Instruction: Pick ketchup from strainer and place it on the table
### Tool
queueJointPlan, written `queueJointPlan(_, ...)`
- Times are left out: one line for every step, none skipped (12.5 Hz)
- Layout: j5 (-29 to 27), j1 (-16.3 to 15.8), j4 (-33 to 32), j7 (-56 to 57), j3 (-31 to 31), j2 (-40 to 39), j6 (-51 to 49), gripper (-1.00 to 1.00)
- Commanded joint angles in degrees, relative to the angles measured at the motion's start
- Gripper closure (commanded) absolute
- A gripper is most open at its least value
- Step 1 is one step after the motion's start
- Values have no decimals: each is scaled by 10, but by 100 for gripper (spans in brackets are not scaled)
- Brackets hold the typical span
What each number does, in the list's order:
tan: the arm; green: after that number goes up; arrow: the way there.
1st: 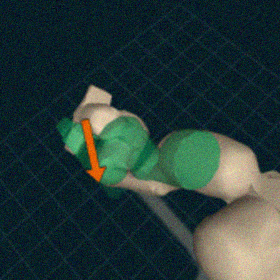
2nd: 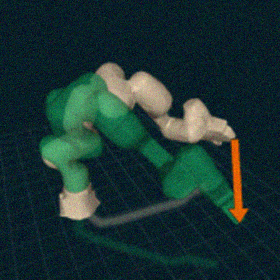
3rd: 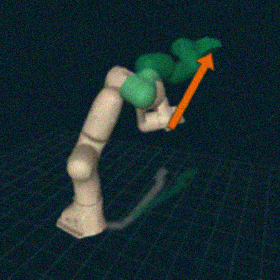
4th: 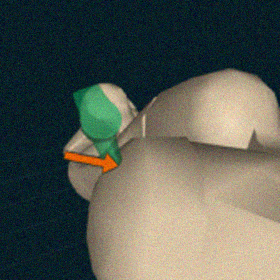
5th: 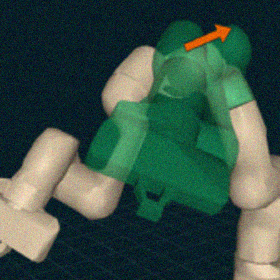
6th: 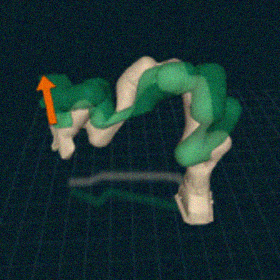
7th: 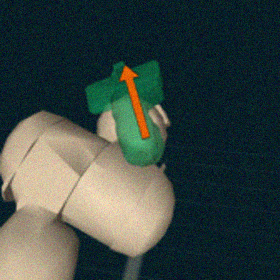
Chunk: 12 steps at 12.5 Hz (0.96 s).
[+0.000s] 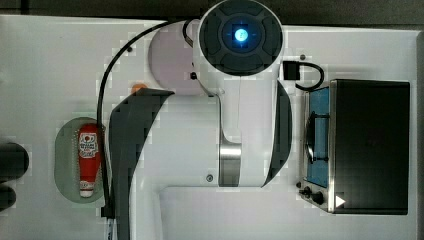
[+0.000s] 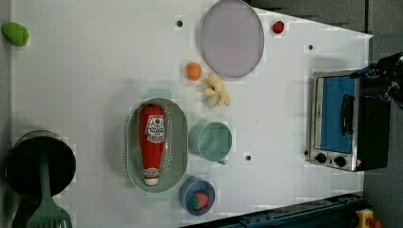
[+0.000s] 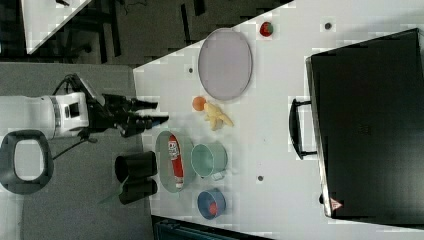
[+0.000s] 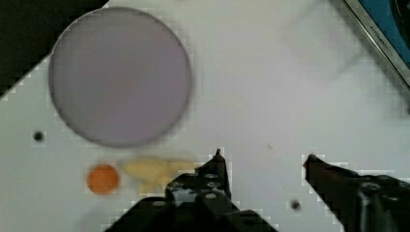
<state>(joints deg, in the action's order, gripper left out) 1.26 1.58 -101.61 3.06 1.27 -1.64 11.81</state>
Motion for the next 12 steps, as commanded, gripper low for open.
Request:
queueJointPlan(-20, 43, -24, -39, 35, 114, -75, -59)
queueJointPlan(-20, 42, -24, -39, 39, 113, -74, -81)
queueJointPlan(-20, 41, -24, -39, 47, 111, -73, -100)
queueJointPlan(-20, 39, -24, -39, 59, 109, -70, -100)
queueJointPlan(-20, 37, -24, -39, 75, 105, -67, -100)
queueJointPlan(-20, 34, -24, -39, 94, 101, -64, -100)
queueJointPlan(-20, 31, -24, -39, 115, 96, -61, -100)
queueJointPlan(-20, 29, -24, -39, 138, 90, -60, -100)
queueJointPlan(-20, 27, -24, -39, 163, 83, -60, -100)
queueJointPlan(-20, 25, -24, -39, 191, 76, -57, -100)
queueJointPlan(-20, 23, -24, -39, 220, 69, -53, -100)
queueJointPlan(-20, 23, -25, -43, 248, 59, -44, -100)
